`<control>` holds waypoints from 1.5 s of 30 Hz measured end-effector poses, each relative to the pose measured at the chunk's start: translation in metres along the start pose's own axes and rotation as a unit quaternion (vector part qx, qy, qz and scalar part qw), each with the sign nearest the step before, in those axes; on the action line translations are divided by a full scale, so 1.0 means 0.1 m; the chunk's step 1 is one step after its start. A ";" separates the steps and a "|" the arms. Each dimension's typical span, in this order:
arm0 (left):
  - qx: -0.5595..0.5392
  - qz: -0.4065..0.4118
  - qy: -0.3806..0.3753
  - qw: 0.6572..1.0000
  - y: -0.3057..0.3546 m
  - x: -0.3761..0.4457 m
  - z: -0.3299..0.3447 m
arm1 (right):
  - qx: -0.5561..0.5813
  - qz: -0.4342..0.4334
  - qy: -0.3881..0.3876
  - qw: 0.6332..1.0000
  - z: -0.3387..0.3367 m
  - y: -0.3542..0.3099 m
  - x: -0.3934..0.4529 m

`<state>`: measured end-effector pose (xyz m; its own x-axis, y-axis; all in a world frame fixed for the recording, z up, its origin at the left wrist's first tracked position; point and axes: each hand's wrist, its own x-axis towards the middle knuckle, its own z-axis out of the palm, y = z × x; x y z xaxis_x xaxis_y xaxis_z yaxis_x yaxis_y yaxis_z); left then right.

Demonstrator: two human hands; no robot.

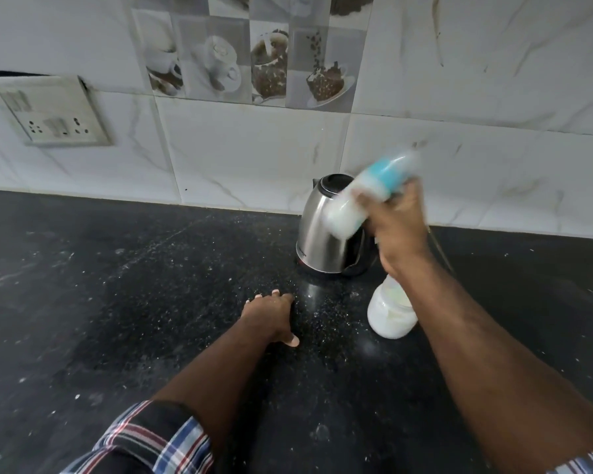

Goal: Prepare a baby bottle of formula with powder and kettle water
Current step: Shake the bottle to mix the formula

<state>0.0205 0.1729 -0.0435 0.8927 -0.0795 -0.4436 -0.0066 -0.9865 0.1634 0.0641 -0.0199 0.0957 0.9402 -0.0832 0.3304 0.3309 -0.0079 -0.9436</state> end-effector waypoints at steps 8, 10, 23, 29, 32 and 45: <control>0.005 0.001 -0.003 1.000 -0.01 0.02 0.01 | 0.002 0.011 -0.022 1.000 0.02 0.02 -0.04; 0.004 0.003 -0.004 1.000 -0.01 0.02 0.01 | -0.071 0.022 -0.087 0.993 0.02 0.12 -0.12; 0.005 -0.002 0.000 1.000 -0.05 0.05 0.06 | -0.173 0.102 -0.123 0.972 -0.01 0.62 -0.45; -0.022 0.001 0.047 0.999 -0.05 -0.06 0.11 | -0.310 0.112 -0.161 0.930 0.03 0.87 -0.59; -0.055 0.009 0.101 0.993 -0.05 -0.15 0.20 | -0.331 0.123 -0.162 0.922 0.01 0.96 -0.63; -0.328 0.022 0.204 0.922 0.26 -0.26 0.19 | -0.334 0.108 -0.199 0.915 0.03 0.82 -0.54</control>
<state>-0.0115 0.1467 -0.0439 0.9942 0.0759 -0.0767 0.1078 -0.6743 0.7306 0.0404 -0.0130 0.0002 0.9766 0.2147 -0.0096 0.1362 -0.6526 -0.7454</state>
